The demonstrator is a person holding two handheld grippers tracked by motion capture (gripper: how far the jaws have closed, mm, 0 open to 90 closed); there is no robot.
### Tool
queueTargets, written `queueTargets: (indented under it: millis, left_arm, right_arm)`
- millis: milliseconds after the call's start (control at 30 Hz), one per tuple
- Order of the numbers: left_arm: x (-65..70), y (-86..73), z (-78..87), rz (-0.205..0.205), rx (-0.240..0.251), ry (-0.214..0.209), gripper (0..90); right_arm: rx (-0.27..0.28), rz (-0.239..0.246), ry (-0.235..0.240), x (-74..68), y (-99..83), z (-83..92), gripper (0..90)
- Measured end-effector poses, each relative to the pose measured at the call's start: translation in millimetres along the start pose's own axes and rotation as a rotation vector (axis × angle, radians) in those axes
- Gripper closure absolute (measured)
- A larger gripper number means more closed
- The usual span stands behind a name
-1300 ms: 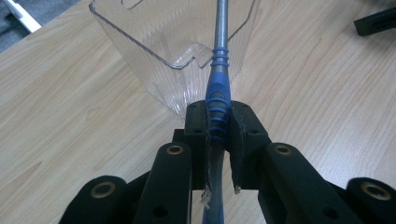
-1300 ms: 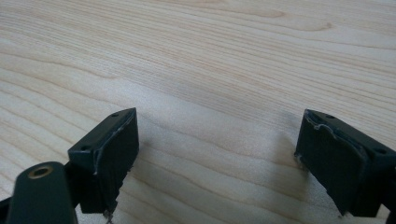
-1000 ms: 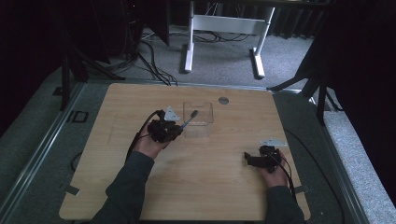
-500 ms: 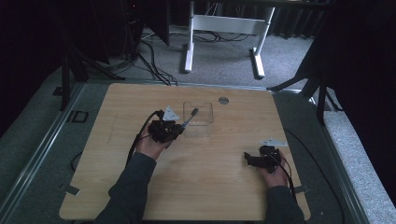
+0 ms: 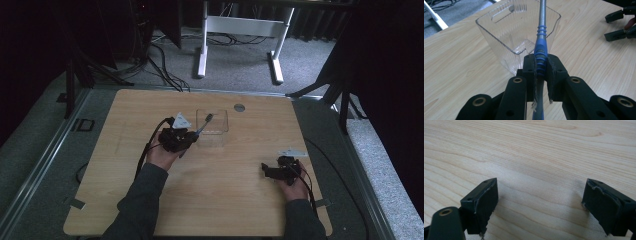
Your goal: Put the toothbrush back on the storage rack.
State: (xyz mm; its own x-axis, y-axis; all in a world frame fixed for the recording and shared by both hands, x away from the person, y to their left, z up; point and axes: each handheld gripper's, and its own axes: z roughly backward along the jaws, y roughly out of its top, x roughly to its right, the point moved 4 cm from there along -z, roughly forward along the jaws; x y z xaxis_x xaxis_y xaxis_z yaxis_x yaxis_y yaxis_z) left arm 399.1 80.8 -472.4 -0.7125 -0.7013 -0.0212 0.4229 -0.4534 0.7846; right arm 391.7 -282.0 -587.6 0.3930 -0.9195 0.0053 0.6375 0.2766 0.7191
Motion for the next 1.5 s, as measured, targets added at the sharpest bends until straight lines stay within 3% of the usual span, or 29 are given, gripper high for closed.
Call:
queueTargets:
  millis: [900,1500]
  left_arm:
    - [-2.9,10.9,4.6,0.012,0.059,-0.004,78.7]
    - [-2.1,21.3,4.3,0.035,0.148,-0.003,78.7]
  right_arm:
    - [0.000,0.000,0.000,0.0,0.0,0.0,12.7]
    - [0.000,-0.001,0.000,-0.1,0.0,0.0,12.7]
